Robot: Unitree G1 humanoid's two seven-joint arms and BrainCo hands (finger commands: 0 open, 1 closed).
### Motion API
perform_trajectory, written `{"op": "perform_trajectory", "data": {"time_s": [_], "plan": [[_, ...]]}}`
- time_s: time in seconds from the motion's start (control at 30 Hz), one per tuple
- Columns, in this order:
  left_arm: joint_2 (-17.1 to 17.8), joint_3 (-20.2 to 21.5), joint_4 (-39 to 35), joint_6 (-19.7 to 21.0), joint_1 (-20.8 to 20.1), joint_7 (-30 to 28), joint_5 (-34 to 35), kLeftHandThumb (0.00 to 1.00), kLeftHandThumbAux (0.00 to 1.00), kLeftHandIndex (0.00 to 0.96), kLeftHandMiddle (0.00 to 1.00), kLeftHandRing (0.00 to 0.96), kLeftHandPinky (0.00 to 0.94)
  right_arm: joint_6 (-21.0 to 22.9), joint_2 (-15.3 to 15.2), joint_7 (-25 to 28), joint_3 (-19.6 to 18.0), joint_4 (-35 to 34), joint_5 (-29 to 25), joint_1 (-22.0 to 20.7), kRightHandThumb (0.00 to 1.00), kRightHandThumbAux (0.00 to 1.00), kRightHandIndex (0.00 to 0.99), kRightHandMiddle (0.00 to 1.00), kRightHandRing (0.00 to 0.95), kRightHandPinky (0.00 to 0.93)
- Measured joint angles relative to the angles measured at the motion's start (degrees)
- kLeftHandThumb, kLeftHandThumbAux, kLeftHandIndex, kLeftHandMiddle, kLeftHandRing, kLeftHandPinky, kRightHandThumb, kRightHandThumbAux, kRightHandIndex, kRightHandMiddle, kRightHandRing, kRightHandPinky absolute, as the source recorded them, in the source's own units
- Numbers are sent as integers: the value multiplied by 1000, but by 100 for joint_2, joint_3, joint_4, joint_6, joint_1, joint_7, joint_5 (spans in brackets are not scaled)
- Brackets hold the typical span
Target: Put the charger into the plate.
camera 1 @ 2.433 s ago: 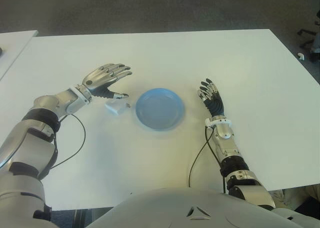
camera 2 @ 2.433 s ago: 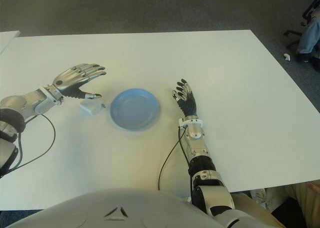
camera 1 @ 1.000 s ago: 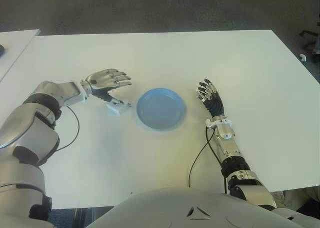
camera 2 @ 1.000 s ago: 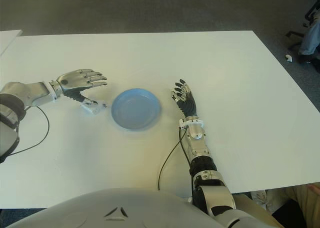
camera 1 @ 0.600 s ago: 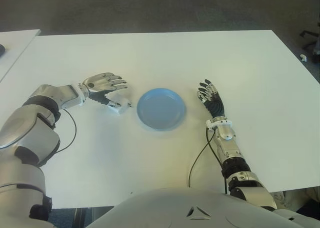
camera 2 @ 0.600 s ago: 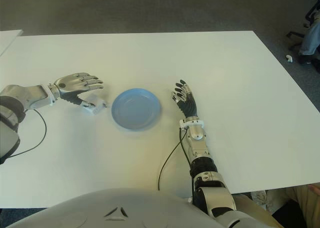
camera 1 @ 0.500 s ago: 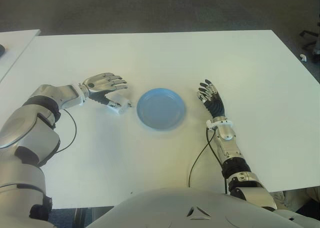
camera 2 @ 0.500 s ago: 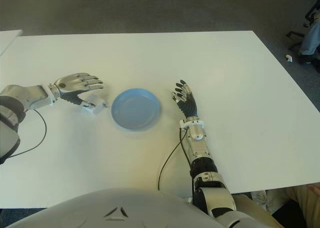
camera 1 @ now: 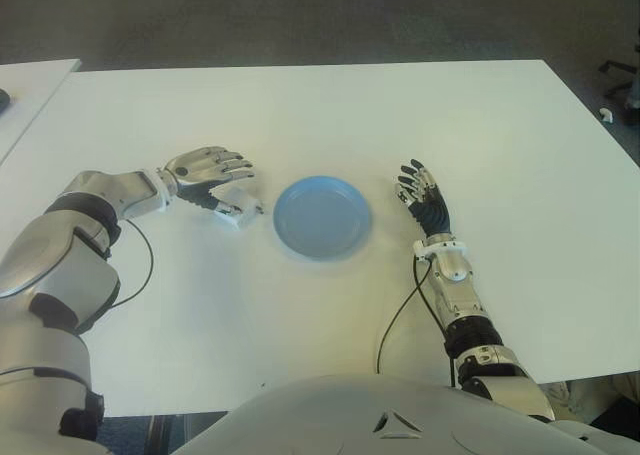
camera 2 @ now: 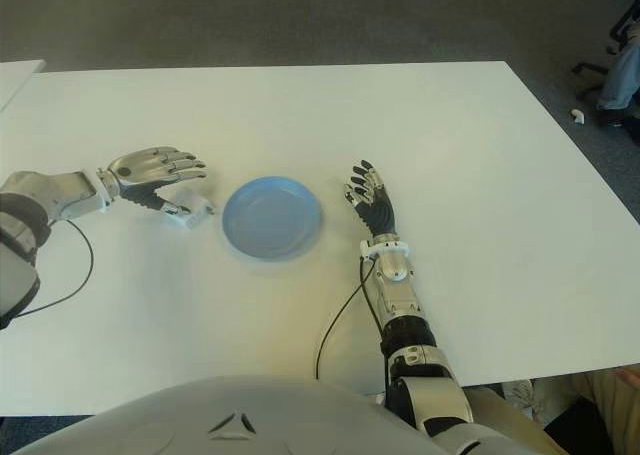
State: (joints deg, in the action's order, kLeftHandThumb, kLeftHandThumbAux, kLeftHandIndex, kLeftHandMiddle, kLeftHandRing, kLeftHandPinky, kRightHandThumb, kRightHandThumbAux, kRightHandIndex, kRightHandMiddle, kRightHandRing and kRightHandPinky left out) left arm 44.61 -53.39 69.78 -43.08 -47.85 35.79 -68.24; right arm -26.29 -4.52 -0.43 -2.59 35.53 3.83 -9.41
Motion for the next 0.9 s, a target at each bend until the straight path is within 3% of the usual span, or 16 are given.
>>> {"op": "perform_trajectory", "data": {"time_s": [0.9], "plan": [[134, -31, -183, -123, 180, -98, 213, 461, 152, 0, 0, 0, 0, 58, -28, 8, 6, -33, 25, 16, 678, 675, 26, 176, 191, 228]]}}
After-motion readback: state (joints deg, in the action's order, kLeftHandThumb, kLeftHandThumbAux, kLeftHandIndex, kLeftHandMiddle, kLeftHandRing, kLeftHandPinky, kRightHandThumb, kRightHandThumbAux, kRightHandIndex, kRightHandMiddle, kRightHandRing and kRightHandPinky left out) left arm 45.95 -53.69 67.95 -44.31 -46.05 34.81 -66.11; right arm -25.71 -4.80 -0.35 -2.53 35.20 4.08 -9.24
